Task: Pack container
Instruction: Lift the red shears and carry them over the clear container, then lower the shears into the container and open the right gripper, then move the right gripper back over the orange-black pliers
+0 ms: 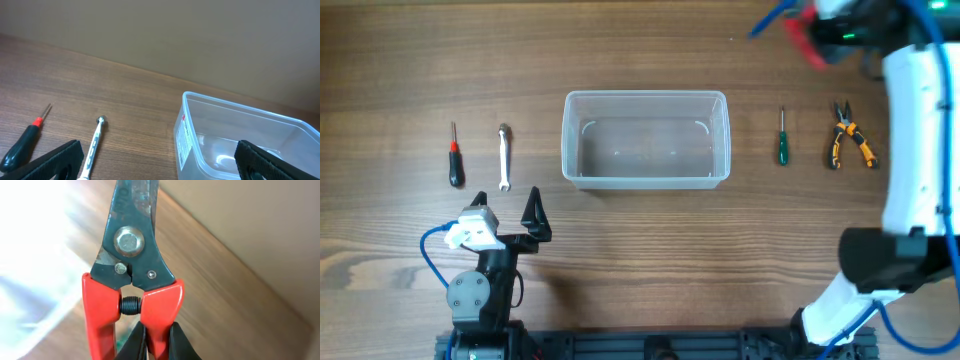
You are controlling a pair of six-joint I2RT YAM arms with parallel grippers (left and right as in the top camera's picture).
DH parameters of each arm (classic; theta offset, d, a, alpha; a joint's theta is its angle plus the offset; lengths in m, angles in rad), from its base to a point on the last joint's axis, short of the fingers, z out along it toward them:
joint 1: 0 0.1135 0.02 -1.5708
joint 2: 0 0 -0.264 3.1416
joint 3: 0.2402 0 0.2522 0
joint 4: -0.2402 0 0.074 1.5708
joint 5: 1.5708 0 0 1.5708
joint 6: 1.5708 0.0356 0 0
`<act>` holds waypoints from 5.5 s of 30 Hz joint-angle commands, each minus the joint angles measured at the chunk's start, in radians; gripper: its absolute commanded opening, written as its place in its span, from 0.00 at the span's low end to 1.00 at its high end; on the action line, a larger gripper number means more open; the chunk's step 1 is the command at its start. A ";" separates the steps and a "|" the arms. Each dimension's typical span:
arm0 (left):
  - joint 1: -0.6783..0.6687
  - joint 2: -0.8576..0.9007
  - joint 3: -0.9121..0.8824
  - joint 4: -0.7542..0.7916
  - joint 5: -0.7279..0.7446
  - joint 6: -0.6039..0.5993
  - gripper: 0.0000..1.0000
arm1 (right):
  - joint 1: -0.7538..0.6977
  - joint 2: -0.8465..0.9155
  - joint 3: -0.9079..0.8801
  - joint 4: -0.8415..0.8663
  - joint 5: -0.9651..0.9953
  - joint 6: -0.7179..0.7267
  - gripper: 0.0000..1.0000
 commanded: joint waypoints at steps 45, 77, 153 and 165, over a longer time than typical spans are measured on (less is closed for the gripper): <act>0.006 -0.006 -0.005 -0.005 -0.002 -0.010 1.00 | 0.457 0.452 -0.018 -0.119 -0.112 -0.036 0.04; 0.006 -0.006 -0.005 -0.005 -0.002 -0.010 1.00 | 0.456 0.614 -0.019 -0.077 -0.157 -0.024 0.23; 0.006 -0.006 -0.005 -0.005 -0.002 -0.010 1.00 | -0.522 0.327 -0.303 0.113 0.122 -0.137 1.00; 0.006 -0.006 -0.005 -0.005 -0.002 -0.010 1.00 | -0.522 0.413 -0.304 0.116 0.162 -0.131 0.99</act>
